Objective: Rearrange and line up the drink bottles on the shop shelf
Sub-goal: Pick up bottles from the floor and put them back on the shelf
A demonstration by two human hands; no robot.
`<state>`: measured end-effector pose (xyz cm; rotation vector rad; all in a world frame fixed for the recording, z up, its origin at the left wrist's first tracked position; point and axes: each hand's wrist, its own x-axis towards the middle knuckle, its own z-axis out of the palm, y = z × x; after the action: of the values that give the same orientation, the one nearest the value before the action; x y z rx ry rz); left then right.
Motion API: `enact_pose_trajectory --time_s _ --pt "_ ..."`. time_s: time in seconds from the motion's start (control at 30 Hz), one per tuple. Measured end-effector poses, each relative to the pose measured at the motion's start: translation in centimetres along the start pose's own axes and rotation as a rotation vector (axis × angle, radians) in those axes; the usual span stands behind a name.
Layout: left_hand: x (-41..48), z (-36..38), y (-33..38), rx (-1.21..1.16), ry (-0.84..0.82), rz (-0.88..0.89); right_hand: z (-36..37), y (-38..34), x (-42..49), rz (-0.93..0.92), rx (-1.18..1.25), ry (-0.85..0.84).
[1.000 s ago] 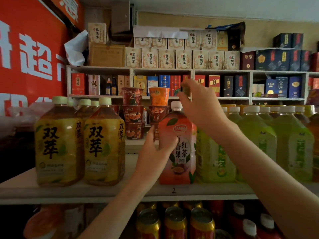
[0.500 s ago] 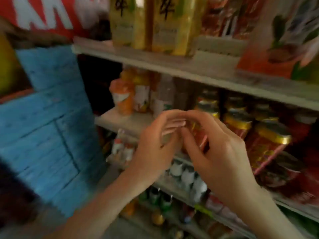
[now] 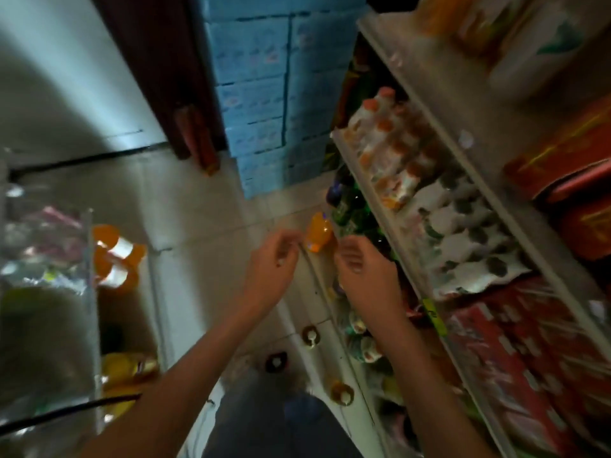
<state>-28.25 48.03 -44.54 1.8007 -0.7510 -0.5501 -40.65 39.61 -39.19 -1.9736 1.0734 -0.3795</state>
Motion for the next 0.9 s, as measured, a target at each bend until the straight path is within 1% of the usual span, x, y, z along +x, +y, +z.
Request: enact_pose_trajectory --time_s 0.13,0.37,0.47,0.63,0.8,0.9 --pt "-2.3 -1.0 -3.6 0.012 0.06 -0.097 4.4 4.3 0.2 0.067 0.004 -0.141" --pt "-3.5 -1.1 -12.2 -0.015 0.124 -0.276 11.6 12.7 0.6 0.241 -0.058 -0.289" --pt "-3.5 -1.2 -15.4 -0.015 0.123 -0.319 13.4 15.5 0.5 0.297 -0.113 -0.297" --pt "-3.3 -1.2 -19.9 0.033 0.105 -0.323 16.4 18.9 -0.2 0.368 -0.161 -0.32" --pt "-5.4 0.5 -21.4 0.038 0.09 -0.354 17.7 22.3 -2.7 0.395 -0.195 -0.335" --pt "-7.4 2.4 -21.9 0.035 0.1 -0.377 17.7 25.1 -4.2 0.443 -0.202 -0.36"
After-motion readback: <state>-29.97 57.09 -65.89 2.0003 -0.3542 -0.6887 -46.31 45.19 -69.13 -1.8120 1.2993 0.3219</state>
